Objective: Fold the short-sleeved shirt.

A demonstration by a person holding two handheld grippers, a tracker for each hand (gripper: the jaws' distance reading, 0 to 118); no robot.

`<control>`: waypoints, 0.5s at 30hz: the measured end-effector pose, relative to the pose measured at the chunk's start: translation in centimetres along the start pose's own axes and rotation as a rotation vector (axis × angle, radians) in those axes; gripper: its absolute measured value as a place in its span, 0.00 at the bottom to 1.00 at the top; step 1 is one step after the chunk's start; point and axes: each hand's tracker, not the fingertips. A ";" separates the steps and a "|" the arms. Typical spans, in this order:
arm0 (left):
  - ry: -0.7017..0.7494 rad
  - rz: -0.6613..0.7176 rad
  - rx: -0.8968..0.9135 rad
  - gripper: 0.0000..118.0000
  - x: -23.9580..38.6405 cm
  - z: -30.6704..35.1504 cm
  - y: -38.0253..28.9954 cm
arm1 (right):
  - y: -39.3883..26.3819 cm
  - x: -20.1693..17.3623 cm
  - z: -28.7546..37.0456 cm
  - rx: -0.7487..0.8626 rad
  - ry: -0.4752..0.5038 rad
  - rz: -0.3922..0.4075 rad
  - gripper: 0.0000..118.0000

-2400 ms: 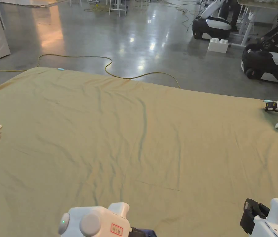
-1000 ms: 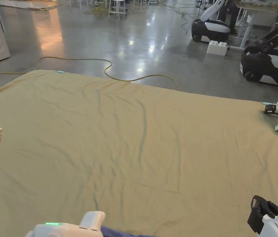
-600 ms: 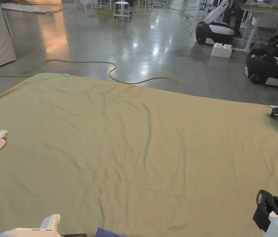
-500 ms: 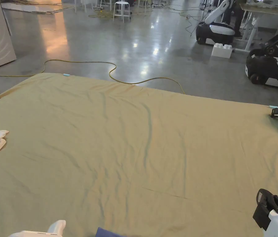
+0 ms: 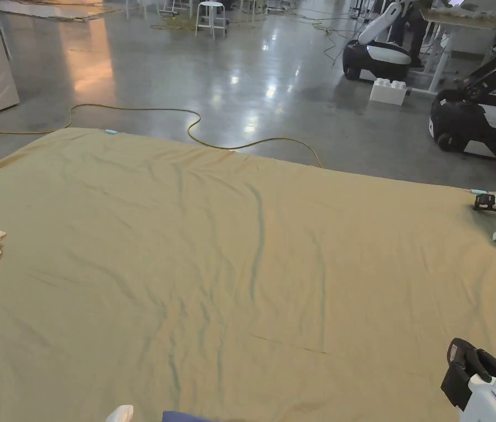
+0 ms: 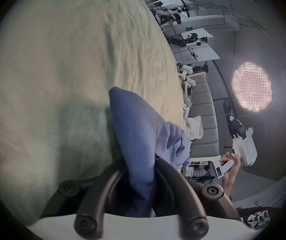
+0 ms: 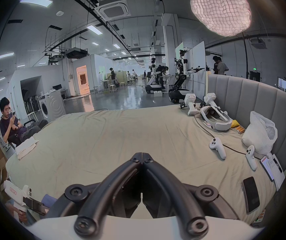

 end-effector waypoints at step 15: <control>0.410 -0.244 0.072 0.11 8.2 11.3 4.3 | 0.4 0.5 0.2 -0.002 0.001 0.000 0.00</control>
